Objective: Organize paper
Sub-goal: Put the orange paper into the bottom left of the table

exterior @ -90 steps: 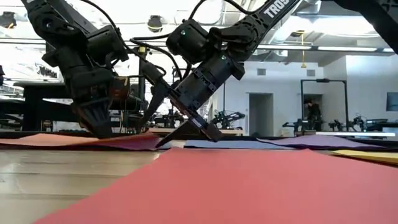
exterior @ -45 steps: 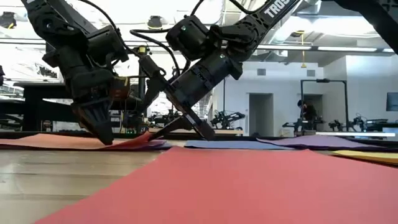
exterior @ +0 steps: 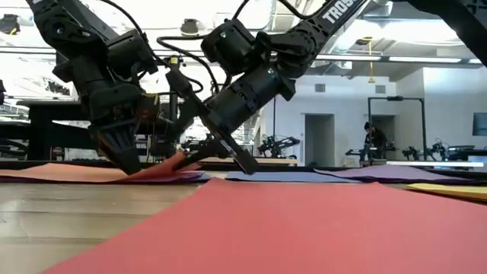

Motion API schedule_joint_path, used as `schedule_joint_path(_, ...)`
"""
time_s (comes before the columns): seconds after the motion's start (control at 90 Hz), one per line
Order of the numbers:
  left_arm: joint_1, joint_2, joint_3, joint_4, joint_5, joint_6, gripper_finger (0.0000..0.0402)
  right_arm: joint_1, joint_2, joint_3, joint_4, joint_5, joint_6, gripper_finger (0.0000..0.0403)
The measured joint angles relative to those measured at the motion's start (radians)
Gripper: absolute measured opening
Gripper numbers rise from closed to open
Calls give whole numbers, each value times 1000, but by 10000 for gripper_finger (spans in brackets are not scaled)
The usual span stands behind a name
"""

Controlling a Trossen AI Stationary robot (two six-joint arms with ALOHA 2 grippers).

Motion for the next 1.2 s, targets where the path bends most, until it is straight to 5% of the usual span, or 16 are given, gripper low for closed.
schedule_joint_path(0.156,1,-9,60,-70,45,32,118,-9,0,0,1,1,-116,13)
schedule_joint_path(0.456,1,-101,388,-634,-36,264,118,-54,-138,0,-202,-64,-443,0)
schedule_joint_path(0.622,2,-181,527,-817,-115,254,118,-88,-306,0,-421,-70,-683,0)
schedule_joint_path(0.867,-6,-270,441,-837,-103,45,118,-169,-582,0,-656,-73,-842,0)
schedule_joint_path(1.2,-56,-135,189,-520,-98,329,118,-270,-822,0,-739,-75,-879,0)
